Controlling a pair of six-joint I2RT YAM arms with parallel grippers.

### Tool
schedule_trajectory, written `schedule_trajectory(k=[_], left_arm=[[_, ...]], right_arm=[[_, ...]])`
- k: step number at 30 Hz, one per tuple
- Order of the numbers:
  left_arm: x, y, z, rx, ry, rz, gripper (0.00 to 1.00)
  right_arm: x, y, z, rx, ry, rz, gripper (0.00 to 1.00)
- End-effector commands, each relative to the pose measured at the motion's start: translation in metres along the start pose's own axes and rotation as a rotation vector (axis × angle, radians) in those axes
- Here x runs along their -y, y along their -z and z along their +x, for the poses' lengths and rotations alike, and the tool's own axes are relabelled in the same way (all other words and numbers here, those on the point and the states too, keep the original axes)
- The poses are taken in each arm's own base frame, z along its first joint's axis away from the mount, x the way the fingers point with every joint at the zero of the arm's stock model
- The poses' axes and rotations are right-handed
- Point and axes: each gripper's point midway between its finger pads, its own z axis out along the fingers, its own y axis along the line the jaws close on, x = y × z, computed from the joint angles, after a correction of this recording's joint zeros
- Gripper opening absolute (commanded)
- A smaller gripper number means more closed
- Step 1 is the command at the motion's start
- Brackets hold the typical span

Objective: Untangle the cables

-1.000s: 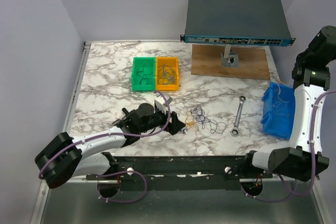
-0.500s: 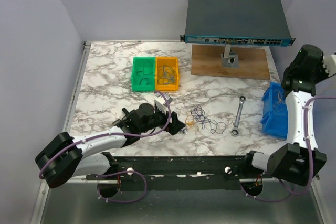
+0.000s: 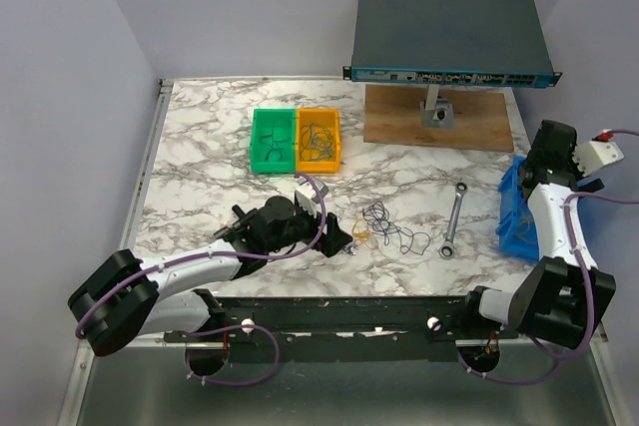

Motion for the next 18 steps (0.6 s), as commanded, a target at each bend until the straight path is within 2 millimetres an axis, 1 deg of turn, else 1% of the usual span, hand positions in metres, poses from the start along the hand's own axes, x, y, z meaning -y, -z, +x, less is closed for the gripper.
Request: schedule_trajectory(k=[1, 2, 4, 5, 6, 7, 10, 11, 13, 14, 16, 17, 18], left_arm=[[0.009, -0.004, -0.008, -0.001, -0.021, 0.027, 0.90], [0.010, -0.005, -0.009, -0.006, -0.022, 0.024, 0.90], [0.011, -0.007, -0.011, -0.012, -0.027, 0.022, 0.90], [0.011, -0.008, -0.012, -0.015, -0.029, 0.022, 0.90], [0.011, -0.009, -0.011, -0.023, -0.030, 0.018, 0.90], [0.010, -0.011, -0.011, -0.031, -0.028, 0.011, 0.91], [0.004, -0.019, -0.006, -0.090, -0.014, -0.029, 0.91], [0.003, -0.022, -0.006, -0.110, -0.004, -0.041, 0.90], [0.004, -0.028, -0.010, -0.128, 0.010, -0.046, 0.90], [0.005, -0.031, -0.012, -0.134, 0.012, -0.047, 0.90], [0.006, -0.038, -0.016, -0.154, 0.016, -0.053, 0.90], [0.004, -0.040, -0.015, -0.175, 0.019, -0.067, 0.90], [0.003, -0.044, -0.017, -0.184, 0.020, -0.079, 0.90]], right_arm=[[-0.033, 0.029, 0.007, -0.174, -0.003, -0.229, 0.96], [-0.038, 0.038, 0.017, -0.225, 0.012, -0.290, 0.98], [-0.051, 0.062, 0.040, -0.330, 0.058, -0.452, 0.98], [-0.060, 0.077, 0.048, -0.367, 0.075, -0.552, 0.98], [-0.064, 0.090, 0.057, -0.397, 0.101, -0.632, 0.98], [-0.070, 0.105, 0.066, -0.442, 0.124, -0.723, 0.96], [-0.077, 0.145, 0.095, -0.572, 0.211, -0.884, 0.90], [-0.078, 0.159, 0.107, -0.606, 0.247, -0.922, 0.90], [-0.081, 0.185, 0.128, -0.647, 0.320, -0.980, 0.89], [-0.083, 0.202, 0.139, -0.668, 0.360, -1.028, 0.88], [-0.083, 0.232, 0.160, -0.713, 0.422, -1.110, 0.87], [-0.081, 0.243, 0.168, -0.730, 0.445, -1.137, 0.86], [-0.078, 0.248, 0.176, -0.739, 0.467, -1.142, 0.84]])
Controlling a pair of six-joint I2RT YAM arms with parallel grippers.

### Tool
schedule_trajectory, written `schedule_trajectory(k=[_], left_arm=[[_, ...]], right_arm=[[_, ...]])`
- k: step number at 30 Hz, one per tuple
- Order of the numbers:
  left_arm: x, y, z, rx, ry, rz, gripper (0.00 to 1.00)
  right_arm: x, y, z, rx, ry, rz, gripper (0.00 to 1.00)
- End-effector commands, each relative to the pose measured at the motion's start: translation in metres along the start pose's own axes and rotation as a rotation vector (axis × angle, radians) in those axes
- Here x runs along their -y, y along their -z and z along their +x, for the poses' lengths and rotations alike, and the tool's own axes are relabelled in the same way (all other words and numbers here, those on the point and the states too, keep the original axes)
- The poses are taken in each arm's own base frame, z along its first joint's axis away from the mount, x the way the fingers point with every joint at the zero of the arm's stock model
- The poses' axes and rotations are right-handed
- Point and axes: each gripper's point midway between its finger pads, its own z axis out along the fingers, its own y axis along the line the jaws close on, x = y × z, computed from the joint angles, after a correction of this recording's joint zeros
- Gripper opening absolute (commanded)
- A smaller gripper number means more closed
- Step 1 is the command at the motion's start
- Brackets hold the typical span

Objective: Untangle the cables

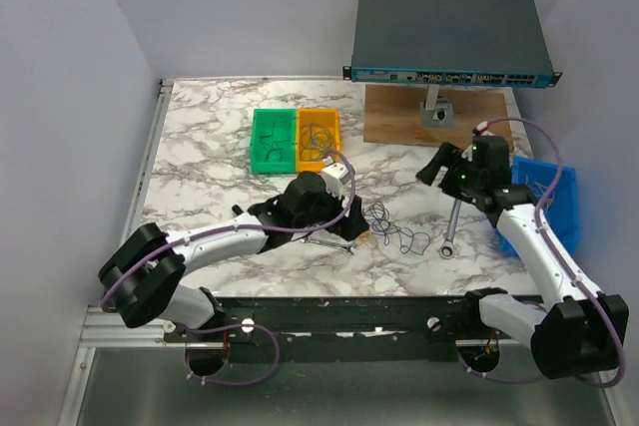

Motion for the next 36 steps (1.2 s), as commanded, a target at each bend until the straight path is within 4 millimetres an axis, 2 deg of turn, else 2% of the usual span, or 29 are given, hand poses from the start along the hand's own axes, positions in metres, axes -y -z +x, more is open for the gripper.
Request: schedule_trajectory(k=[1, 3, 5, 8, 11, 16, 19, 26, 28, 29, 31, 32, 34, 35, 36], left_arm=[[-0.003, -0.011, -0.002, -0.076, 0.009, -0.050, 0.90], [-0.006, -0.014, -0.002, -0.077, 0.009, -0.063, 0.90], [-0.005, -0.012, -0.001, -0.041, 0.002, -0.030, 0.90], [-0.002, -0.005, -0.006, 0.025, -0.007, 0.002, 0.90], [-0.008, 0.007, -0.016, 0.089, 0.003, -0.021, 0.90], [-0.023, 0.035, -0.031, 0.234, 0.060, -0.055, 0.90], [-0.030, 0.049, -0.036, 0.301, 0.066, -0.090, 0.90], [-0.031, 0.063, -0.040, 0.357, 0.067, -0.102, 0.90], [-0.032, 0.063, -0.040, 0.355, 0.064, -0.104, 0.90], [-0.031, 0.064, -0.040, 0.355, 0.062, -0.101, 0.90], [-0.029, 0.065, -0.040, 0.357, 0.057, -0.094, 0.90], [-0.028, 0.065, -0.041, 0.359, 0.054, -0.089, 0.90], [-0.028, 0.065, -0.041, 0.359, 0.053, -0.088, 0.90], [-0.028, 0.066, -0.041, 0.360, 0.053, -0.087, 0.90], [-0.027, 0.066, -0.041, 0.360, 0.050, -0.083, 0.90]], right_arm=[[-0.032, 0.003, 0.066, -0.184, 0.095, -0.115, 0.84], [-0.033, 0.002, 0.087, -0.219, 0.127, -0.098, 0.87], [-0.034, 0.000, 0.111, -0.270, 0.159, -0.085, 0.99], [-0.033, -0.003, 0.139, -0.317, 0.195, -0.032, 1.00], [-0.026, -0.002, 0.155, -0.314, 0.194, 0.021, 1.00], [-0.020, 0.005, 0.164, -0.301, 0.184, 0.052, 1.00], [-0.010, 0.007, 0.161, -0.275, 0.196, 0.102, 1.00], [-0.017, -0.014, 0.167, -0.285, 0.198, 0.118, 1.00], [-0.020, -0.020, 0.172, -0.295, 0.216, 0.124, 0.92], [-0.023, -0.022, 0.175, -0.298, 0.224, 0.123, 0.86], [-0.033, -0.023, 0.179, -0.298, 0.236, 0.108, 0.63], [-0.039, -0.022, 0.179, -0.295, 0.237, 0.093, 0.46], [-0.050, -0.018, 0.177, -0.292, 0.229, 0.066, 0.06], [-0.053, -0.015, 0.175, -0.287, 0.225, 0.057, 0.01], [-0.058, -0.011, 0.169, -0.275, 0.225, 0.045, 0.01]])
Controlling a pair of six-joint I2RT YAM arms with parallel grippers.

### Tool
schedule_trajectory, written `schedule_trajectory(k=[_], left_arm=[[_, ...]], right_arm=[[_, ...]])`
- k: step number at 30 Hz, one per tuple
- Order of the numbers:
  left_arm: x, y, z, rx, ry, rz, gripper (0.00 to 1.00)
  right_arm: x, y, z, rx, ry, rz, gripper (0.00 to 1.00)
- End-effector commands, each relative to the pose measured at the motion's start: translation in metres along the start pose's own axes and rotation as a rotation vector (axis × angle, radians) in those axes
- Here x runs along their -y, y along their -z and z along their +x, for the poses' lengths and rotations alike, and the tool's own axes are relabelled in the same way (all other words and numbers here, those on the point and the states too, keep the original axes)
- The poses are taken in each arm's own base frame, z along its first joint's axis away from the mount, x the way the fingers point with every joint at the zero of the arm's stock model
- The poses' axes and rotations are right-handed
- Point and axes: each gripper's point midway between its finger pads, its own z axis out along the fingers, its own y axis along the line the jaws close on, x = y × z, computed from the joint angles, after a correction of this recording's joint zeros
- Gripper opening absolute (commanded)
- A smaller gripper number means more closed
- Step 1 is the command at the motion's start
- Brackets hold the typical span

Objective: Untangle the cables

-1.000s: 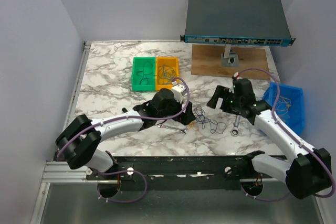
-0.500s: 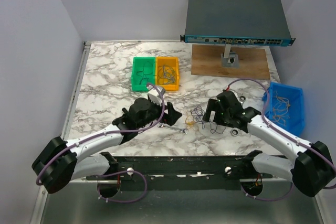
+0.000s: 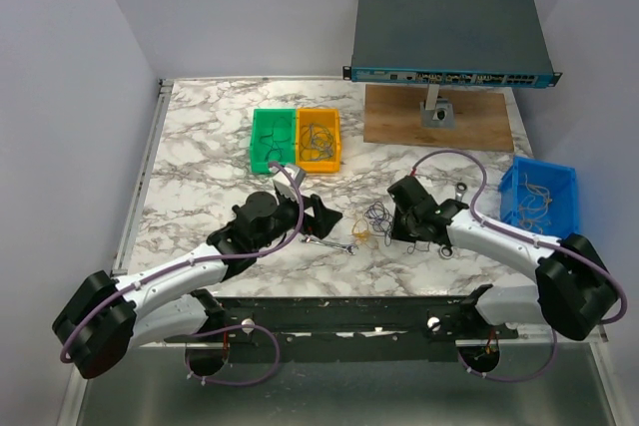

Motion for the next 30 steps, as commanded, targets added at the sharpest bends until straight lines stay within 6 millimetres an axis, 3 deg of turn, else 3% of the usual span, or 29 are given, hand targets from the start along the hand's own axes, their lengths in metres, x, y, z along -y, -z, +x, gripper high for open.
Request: schedule_trajectory(k=[1, 6, 12, 16, 23, 30], left_arm=[[0.004, 0.003, -0.012, 0.049, -0.006, 0.013, 0.90], [0.007, 0.004, -0.012, 0.046, -0.020, 0.034, 0.90], [0.012, 0.001, -0.009, 0.029, -0.036, 0.065, 0.90], [0.012, 0.001, -0.009, 0.030, -0.046, 0.067, 0.90], [-0.003, 0.007, -0.016, 0.083, -0.057, -0.008, 0.90], [-0.023, 0.012, -0.022, 0.109, -0.073, -0.123, 0.90]], right_arm=[[-0.027, 0.025, -0.033, 0.107, -0.027, -0.070, 0.01], [-0.047, 0.075, -0.065, 0.183, -0.004, -0.169, 0.01], [-0.099, 0.157, -0.111, 0.294, 0.061, -0.429, 0.01], [-0.129, 0.199, -0.136, 0.357, 0.101, -0.560, 0.01], [-0.187, 0.247, -0.174, 0.387, 0.194, -0.740, 0.01], [-0.230, 0.267, -0.188, 0.370, 0.239, -0.899, 0.01]])
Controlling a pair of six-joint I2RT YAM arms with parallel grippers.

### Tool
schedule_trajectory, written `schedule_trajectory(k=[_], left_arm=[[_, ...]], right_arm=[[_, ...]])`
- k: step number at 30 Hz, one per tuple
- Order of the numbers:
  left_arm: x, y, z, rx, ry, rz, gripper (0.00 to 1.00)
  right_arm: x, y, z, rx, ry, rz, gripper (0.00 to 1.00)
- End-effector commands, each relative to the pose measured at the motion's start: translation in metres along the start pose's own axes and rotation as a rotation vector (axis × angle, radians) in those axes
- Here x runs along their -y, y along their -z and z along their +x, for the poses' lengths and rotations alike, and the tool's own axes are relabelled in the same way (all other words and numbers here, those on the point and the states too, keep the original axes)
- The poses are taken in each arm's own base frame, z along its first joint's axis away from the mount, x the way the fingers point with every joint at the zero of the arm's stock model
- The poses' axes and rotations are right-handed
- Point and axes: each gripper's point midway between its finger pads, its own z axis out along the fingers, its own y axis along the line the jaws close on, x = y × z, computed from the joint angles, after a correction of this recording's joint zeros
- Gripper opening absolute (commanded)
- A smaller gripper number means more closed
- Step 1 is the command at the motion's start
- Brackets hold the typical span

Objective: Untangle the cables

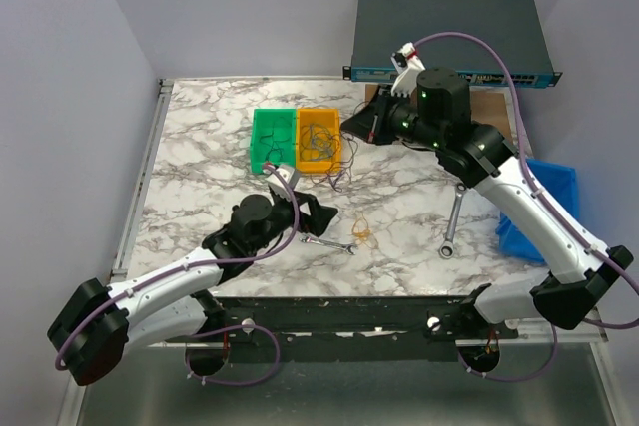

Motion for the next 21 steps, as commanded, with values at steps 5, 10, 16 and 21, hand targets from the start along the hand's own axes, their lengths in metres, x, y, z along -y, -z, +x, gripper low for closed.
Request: schedule_trajectory(k=[5, 10, 16, 21], left_arm=[[-0.040, 0.016, -0.018, 0.100, -0.027, -0.218, 0.90], [-0.055, 0.024, -0.025, 0.123, -0.043, -0.313, 0.85], [-0.039, 0.056, -0.049, 0.328, -0.044, -0.193, 0.84], [-0.041, 0.073, -0.060, 0.404, -0.088, -0.185, 0.82]], right_arm=[[-0.039, -0.018, 0.007, -0.090, 0.028, -0.191, 0.01], [-0.032, -0.028, 0.024, -0.142, 0.046, -0.184, 0.01], [-0.009, -0.035, 0.036, -0.186, 0.100, -0.097, 0.01], [0.001, -0.034, 0.060, -0.260, 0.140, -0.106, 0.01]])
